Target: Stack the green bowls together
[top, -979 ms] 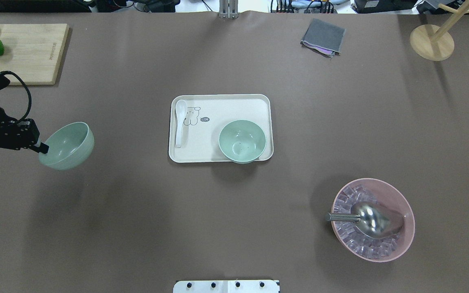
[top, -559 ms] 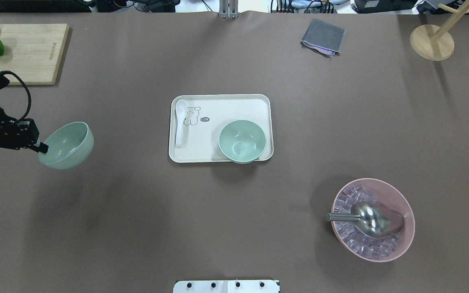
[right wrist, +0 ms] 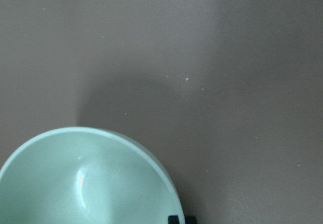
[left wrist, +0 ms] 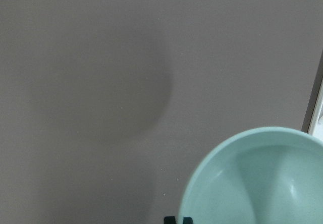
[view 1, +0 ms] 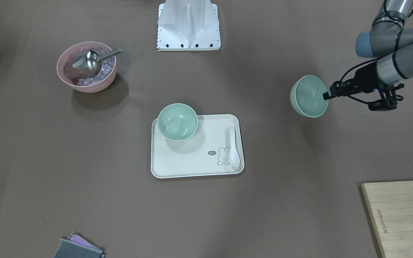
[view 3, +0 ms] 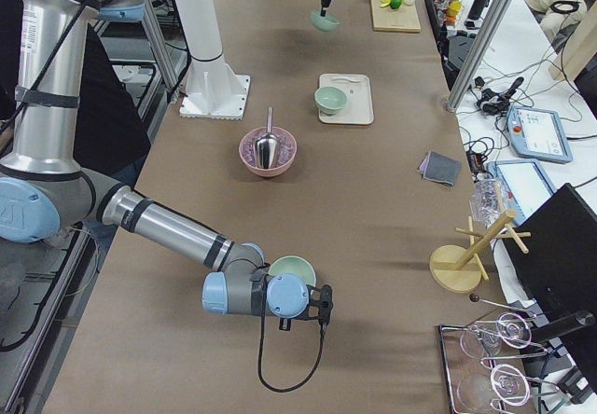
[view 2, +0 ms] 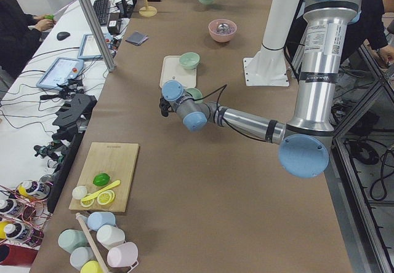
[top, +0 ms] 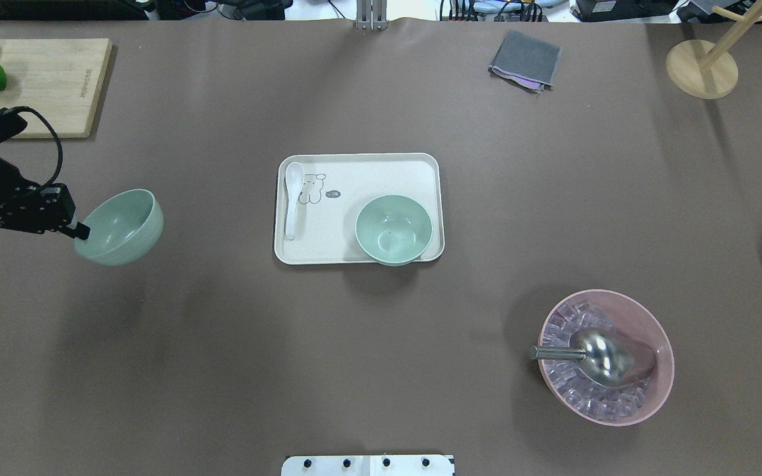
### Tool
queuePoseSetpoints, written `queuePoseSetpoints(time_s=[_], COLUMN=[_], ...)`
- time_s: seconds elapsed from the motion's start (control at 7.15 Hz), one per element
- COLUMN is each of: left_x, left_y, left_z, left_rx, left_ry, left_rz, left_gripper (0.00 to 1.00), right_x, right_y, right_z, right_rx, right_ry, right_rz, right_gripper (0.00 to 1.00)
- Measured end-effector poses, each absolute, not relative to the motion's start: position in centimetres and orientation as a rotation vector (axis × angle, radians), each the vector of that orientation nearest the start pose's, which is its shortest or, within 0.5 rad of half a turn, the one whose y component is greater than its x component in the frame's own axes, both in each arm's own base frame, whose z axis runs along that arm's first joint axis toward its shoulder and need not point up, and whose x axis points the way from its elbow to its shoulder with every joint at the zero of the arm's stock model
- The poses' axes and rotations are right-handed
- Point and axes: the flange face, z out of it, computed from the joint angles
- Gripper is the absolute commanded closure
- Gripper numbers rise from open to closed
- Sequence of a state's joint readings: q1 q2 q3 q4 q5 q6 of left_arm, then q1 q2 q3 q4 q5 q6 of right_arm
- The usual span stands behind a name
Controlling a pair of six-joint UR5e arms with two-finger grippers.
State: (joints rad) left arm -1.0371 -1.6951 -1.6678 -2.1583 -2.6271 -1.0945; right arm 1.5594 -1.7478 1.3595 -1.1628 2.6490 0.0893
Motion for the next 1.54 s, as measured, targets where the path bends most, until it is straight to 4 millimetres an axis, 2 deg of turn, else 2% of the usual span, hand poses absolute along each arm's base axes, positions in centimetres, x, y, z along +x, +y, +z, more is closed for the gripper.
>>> queuePoseSetpoints(time_s=[0.28,0.56,0.7,0.98,1.12,1.54], left_x=[26.3,29.4,31.4,35.4,37.8,46.0], left_y=[-52.5,-54.2,-54.5,-55.1,-54.8,-52.9], left_z=[40.6,36.6,34.7,29.1,26.8,22.9], left_rx=[-0.213,-0.202,-0.187,-0.153,-0.128,-0.096], left_ry=[1.233,1.256,1.26,1.28,1.296,1.358], left_rz=[-0.067,-0.04,-0.023,-0.025,-0.046,-0.132], left_gripper=[1.0,1.0,1.0,1.0,1.0,1.0], right_x=[4.9,5.5,5.6,5.6,5.6,5.7], right_y=[-40.5,-42.1,-42.6,-43.1,-43.3,-43.6], right_z=[75.0,73.0,72.0,70.9,70.7,70.3], right_rx=[-0.015,-0.002,-0.001,0.002,0.003,0.003], right_ry=[-1.176,-1.214,-1.22,-1.223,-1.223,-1.222], right_rz=[0.1,0.128,0.143,0.153,0.155,0.161], right_gripper=[1.0,1.0,1.0,1.0,1.0,1.0])
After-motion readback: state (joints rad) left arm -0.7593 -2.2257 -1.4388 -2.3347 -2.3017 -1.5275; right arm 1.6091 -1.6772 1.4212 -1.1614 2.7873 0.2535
